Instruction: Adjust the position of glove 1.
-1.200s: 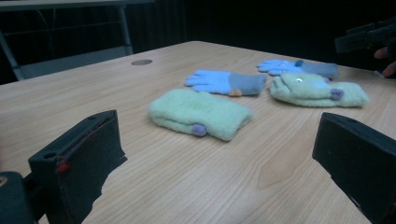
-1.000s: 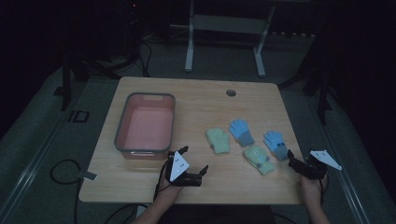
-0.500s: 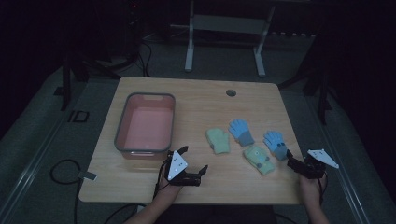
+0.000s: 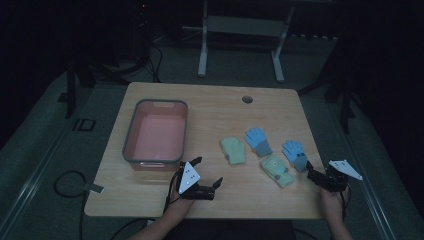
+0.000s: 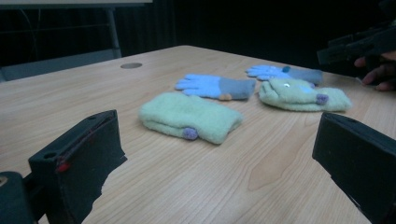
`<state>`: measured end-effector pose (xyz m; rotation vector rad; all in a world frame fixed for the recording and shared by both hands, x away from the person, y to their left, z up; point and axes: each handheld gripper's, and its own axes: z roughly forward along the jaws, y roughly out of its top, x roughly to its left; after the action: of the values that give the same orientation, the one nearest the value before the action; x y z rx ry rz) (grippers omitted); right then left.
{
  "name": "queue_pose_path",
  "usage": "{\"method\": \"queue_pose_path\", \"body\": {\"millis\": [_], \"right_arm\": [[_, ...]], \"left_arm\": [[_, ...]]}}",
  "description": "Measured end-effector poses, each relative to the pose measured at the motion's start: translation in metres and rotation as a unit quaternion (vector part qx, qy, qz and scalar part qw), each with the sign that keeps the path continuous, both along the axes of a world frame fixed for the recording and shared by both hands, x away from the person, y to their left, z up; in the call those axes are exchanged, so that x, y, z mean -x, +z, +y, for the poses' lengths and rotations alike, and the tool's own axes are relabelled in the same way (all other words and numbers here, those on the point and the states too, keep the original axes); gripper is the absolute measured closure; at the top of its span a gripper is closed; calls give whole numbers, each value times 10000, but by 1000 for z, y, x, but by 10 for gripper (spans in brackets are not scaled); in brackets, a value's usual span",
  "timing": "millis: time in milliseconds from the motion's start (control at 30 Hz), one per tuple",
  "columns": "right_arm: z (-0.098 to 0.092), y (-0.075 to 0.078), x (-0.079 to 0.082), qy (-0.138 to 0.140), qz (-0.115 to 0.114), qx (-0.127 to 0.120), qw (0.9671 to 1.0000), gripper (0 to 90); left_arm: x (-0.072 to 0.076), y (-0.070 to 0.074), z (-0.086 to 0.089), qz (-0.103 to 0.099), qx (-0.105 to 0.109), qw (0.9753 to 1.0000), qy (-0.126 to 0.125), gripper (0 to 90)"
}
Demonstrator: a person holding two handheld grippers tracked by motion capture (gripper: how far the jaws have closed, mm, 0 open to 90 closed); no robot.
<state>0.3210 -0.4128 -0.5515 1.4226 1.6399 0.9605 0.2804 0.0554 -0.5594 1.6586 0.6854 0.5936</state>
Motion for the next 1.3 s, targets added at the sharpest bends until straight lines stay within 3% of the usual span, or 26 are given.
{"method": "queue_pose_path", "body": {"millis": [100,167,633,900,1133,1233,1300], "right_arm": [[0,0,-1,13,65,-14,10000,130],[-2,0,-3,35,205,-174,9996,130],[-5,4,-5,135,253,-295,9992,124],[-4,30,-9,162,237,-341,9990,115],[1,57,-15,168,26,-89,9998,118],[4,69,-18,217,198,-35,9996,144],[8,76,-19,132,131,55,9998,177]], "left_arm": [[0,0,0,-25,32,10000,11,10],[1,0,1,-69,57,10000,36,9],[2,0,0,-99,24,9999,21,10],[1,0,0,-62,57,10000,22,10],[2,0,0,-83,29,10000,-6,10],[1,0,0,-78,25,10000,-14,10],[2,0,0,-88,16,10000,-22,10]]}}
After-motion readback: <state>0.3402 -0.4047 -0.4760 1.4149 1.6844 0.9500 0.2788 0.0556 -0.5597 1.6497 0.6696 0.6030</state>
